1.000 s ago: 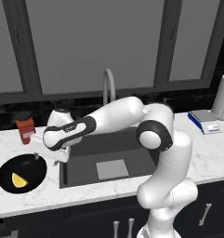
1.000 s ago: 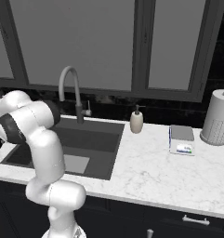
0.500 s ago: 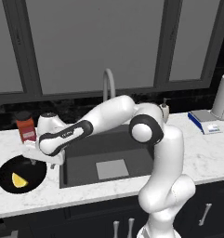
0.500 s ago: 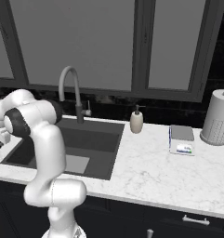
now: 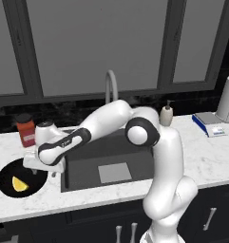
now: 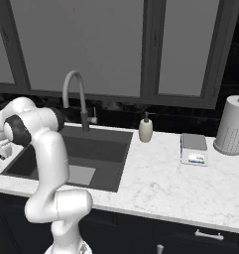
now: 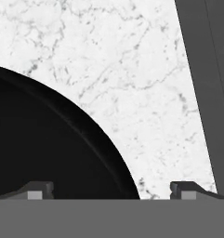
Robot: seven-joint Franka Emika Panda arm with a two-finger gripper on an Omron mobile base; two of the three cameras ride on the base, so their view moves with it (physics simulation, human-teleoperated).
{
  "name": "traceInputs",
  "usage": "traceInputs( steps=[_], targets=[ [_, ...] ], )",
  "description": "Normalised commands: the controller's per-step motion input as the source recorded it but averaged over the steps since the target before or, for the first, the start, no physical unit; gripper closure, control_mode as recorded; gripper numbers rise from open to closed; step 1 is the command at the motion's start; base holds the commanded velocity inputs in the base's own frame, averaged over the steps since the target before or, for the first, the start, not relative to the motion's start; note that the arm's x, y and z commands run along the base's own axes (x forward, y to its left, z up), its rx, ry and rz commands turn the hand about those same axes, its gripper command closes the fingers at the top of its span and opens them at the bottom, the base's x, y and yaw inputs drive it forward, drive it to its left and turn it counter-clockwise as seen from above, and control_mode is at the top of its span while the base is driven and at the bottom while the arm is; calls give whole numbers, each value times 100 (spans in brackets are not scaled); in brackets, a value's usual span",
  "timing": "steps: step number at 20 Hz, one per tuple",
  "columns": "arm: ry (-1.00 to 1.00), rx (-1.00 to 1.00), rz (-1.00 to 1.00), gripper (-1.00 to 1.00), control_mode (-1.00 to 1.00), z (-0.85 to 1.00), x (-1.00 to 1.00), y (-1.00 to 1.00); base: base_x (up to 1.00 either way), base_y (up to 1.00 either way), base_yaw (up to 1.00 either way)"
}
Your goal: Pick the lemon wedge from the sink and place it in the bowl. Then pick the bowl and place it in the microwave. Then close the microwave door and press the start button.
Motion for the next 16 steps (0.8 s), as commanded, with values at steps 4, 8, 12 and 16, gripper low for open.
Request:
traceInputs(
  steps=[4, 8, 12, 16],
  targets=[
    [-3, -2, 1, 100, -100, -30, 2, 2, 0, 0, 0],
    [-8, -1, 0, 100, -100, -3, 0, 5, 0, 0, 0],
    [-16, 0, 0, 100, -100, 1, -9, 10, 0, 0, 0],
    [-23, 0, 0, 100, -100, 19, -48, 3, 0, 0, 0]
  ],
)
